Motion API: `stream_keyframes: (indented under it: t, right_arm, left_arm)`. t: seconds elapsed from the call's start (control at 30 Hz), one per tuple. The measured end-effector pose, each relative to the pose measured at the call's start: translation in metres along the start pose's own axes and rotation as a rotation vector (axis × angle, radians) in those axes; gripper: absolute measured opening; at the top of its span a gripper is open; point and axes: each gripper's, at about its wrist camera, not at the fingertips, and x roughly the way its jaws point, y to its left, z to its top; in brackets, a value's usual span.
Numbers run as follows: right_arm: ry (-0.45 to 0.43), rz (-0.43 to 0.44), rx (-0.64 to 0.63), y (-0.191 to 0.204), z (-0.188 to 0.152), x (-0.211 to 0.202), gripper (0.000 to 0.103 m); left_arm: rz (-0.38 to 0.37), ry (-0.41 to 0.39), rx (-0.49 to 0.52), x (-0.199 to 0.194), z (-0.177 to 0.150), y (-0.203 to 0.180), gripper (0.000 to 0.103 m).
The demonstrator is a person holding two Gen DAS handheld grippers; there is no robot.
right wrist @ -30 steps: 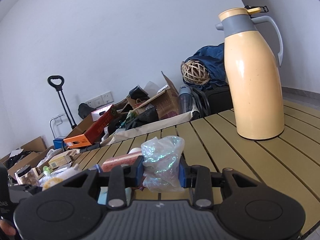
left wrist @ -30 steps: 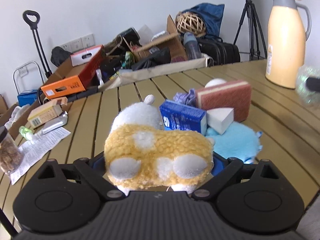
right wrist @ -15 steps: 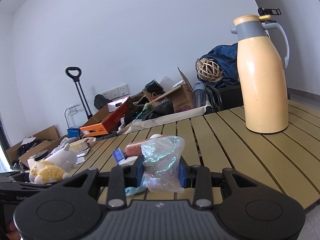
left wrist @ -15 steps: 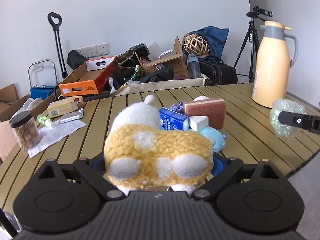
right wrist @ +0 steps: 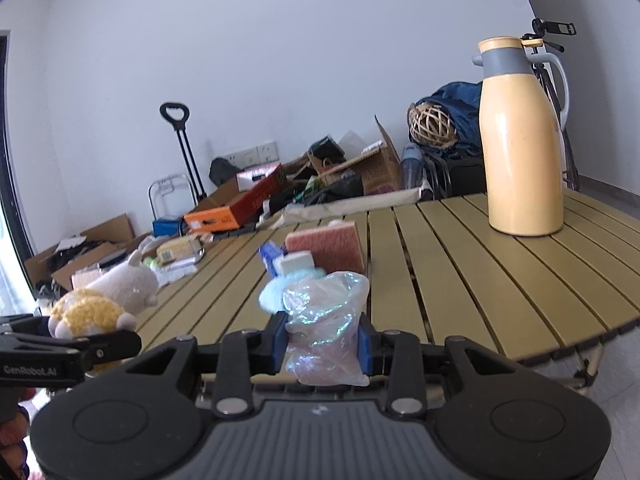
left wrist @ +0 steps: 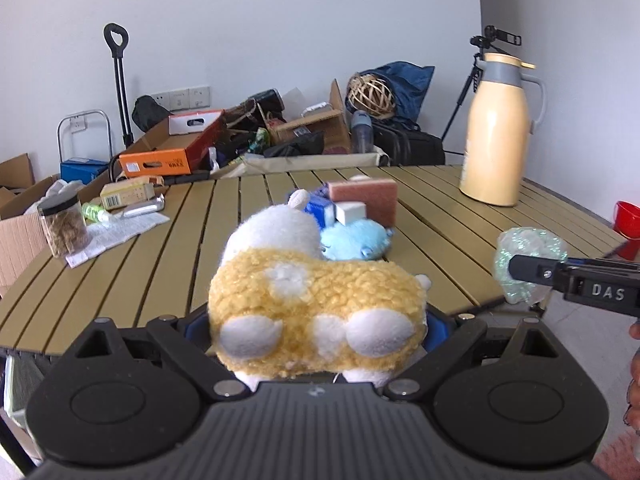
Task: Collect trash
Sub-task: 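Lift the plush toy and bag off the table and carry them over the black bin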
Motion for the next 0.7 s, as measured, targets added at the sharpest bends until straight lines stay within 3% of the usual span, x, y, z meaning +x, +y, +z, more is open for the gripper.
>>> stream_keyframes:
  t: [0.43, 0.7]
  right_arm:
    - [0.121, 0.006, -0.015, 0.010, -0.045, -0.032, 0.033]
    - [0.220, 0.004, -0.029, 0.019, -0.077, -0.033, 0.033]
  left_arm:
    - [-0.051, 0.098, -0.054, -0.038, -0.041, -0.020, 0.096]
    - [-0.052, 0.198, -0.080, -0.036, -0.065, -0.017, 0.096]
